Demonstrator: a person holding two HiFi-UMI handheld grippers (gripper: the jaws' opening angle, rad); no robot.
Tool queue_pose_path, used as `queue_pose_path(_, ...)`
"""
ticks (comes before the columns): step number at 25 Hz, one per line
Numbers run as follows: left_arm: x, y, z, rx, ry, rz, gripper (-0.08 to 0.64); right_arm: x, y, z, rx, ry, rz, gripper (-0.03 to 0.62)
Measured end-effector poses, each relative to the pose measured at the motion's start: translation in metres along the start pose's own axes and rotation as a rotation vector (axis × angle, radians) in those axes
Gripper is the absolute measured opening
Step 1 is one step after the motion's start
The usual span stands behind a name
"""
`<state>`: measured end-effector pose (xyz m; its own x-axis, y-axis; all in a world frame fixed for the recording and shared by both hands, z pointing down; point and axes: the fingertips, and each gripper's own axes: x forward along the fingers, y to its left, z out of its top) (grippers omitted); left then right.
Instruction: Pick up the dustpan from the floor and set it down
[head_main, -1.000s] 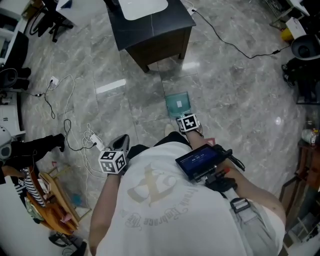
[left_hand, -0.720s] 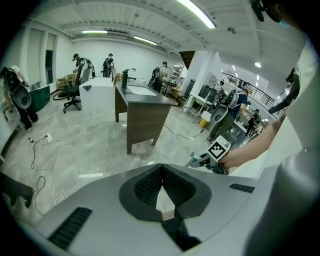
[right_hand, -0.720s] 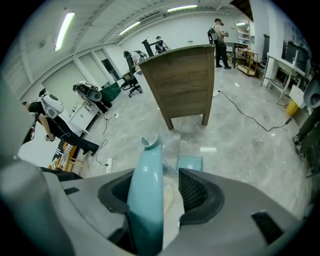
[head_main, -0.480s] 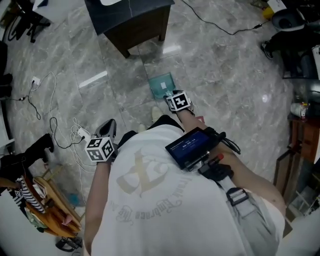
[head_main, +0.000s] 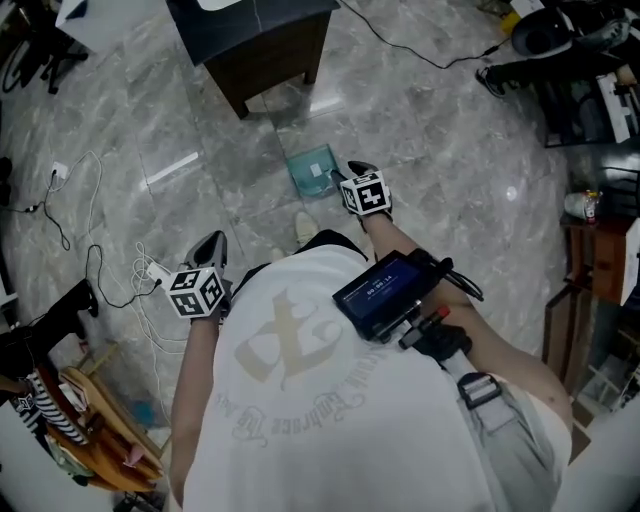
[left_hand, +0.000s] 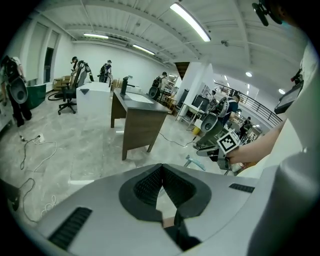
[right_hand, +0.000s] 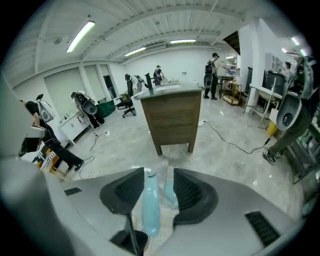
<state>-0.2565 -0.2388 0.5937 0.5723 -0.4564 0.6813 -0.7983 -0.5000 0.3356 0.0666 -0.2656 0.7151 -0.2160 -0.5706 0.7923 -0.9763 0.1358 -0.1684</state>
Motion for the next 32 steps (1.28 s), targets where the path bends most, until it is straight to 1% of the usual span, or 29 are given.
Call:
queue_pose_path(2, 0.003, 0.002, 0.000, -0.002, -0.009, -0.016, 0.012, -0.012, 0.000, 0.013, 0.010, -0.065, -0.020, 0.144)
queue_pose_path(3, 0.004, 0.003, 0.001, 0.000, -0.016, -0.026, 0.012, -0.019, 0.001, 0.019, 0.011, -0.092, -0.027, 0.124)
queue_pose_path(7, 0.003, 0.000, 0.011, 0.020, -0.057, -0.056, 0.012, -0.047, 0.014, 0.040, -0.026, -0.181, -0.027, 0.050)
queue_pose_path(10, 0.002, -0.008, 0.016, 0.050, -0.075, -0.086, 0.012, -0.067, 0.028, 0.050, -0.053, -0.229, -0.004, 0.018)
queue_pose_path(14, 0.004, -0.019, 0.021, 0.094, -0.083, -0.141, 0.012, -0.090, 0.053, 0.057, -0.111, -0.258, 0.038, 0.017)
queue_pose_path(18, 0.001, -0.033, 0.020, 0.130, -0.088, -0.192, 0.012, -0.118, 0.077, 0.058, -0.118, -0.315, 0.087, 0.017)
queue_pose_path(22, -0.006, -0.047, 0.013, 0.172, -0.099, -0.239, 0.012, -0.153, 0.103, 0.049, -0.126, -0.381, 0.113, 0.017)
queue_pose_path(26, -0.013, -0.063, 0.008, 0.201, -0.111, -0.279, 0.012, -0.183, 0.123, 0.034, -0.108, -0.426, 0.123, 0.015)
queue_pose_path(32, -0.006, -0.074, -0.005, 0.211, -0.082, -0.310, 0.012, -0.191, 0.122, 0.006, -0.050, -0.414, 0.112, 0.015)
